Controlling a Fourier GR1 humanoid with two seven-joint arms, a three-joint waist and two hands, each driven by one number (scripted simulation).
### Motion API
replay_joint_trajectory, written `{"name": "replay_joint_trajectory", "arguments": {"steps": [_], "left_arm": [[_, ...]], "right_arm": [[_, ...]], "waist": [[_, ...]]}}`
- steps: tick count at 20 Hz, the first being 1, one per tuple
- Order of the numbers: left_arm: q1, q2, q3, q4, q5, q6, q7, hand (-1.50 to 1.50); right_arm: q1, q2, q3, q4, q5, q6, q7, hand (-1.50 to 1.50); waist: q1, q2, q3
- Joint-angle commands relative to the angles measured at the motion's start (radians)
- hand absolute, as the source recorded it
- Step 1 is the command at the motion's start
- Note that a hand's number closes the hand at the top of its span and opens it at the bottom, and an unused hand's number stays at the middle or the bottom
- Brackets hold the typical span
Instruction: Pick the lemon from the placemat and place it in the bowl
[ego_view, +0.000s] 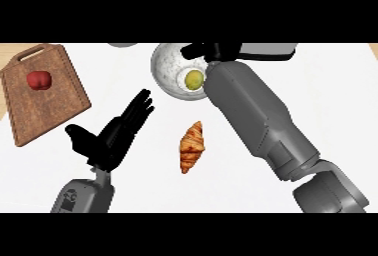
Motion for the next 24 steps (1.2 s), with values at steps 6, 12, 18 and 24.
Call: {"name": "replay_joint_trajectory", "arguments": {"steps": [6,12,18,24], "left_arm": [[0.025,0.014,0.024,0.019,0.007,-0.004,-0.002,0.00],[0.047,0.023,0.049,-0.017,0.019,0.011,0.021,0.00],[0.090,0.032,0.080,0.017,0.018,0.016,-0.023,0.00],[0.104,0.030,0.068,-0.035,0.004,0.042,0.013,0.00]], "right_arm": [[0.236,0.003,0.138,-0.423,-0.231,-0.246,-0.255,-1.50],[0.422,0.003,0.410,-0.751,-0.194,-0.359,-0.158,-1.50],[0.695,0.003,0.666,-0.978,-0.011,-0.429,-0.116,1.50],[1.061,0.003,0.894,-1.110,0.162,-0.493,-0.124,1.50]], "waist": [[-0.036,-0.030,-0.001],[-0.085,-0.049,-0.003],[-0.129,-0.062,-0.005],[-0.148,-0.066,-0.004]]}}
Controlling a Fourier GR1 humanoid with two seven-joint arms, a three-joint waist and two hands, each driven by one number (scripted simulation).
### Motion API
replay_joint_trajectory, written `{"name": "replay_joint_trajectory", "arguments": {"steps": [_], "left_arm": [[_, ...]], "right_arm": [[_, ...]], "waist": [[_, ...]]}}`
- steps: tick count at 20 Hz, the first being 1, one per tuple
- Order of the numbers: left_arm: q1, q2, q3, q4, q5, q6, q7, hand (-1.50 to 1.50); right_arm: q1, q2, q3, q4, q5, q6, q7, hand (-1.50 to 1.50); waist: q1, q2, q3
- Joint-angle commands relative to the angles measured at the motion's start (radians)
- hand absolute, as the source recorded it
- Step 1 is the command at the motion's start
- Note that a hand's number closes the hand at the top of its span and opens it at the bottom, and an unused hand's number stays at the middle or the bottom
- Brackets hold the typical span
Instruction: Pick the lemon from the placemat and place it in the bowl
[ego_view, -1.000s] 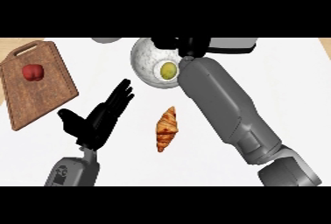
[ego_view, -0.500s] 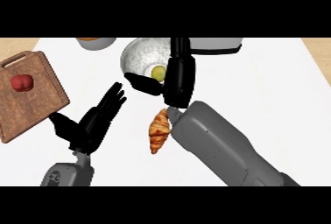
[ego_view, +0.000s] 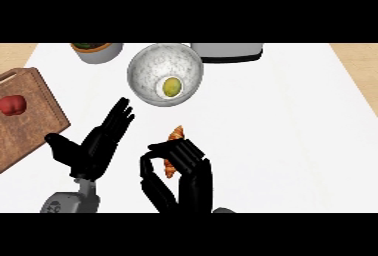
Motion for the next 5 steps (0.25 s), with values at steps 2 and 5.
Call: {"name": "replay_joint_trajectory", "arguments": {"steps": [2,5], "left_arm": [[0.011,0.009,0.016,0.005,0.007,-0.003,-0.007,0.00],[-0.013,-0.007,-0.004,-0.009,-0.013,0.019,0.011,0.00]], "right_arm": [[0.330,0.006,0.230,-0.069,0.176,-0.148,0.000,1.50],[0.540,0.006,0.396,-0.038,0.226,-0.172,-0.025,1.50]], "waist": [[-0.018,0.004,-0.001],[-0.013,0.010,0.001]]}}
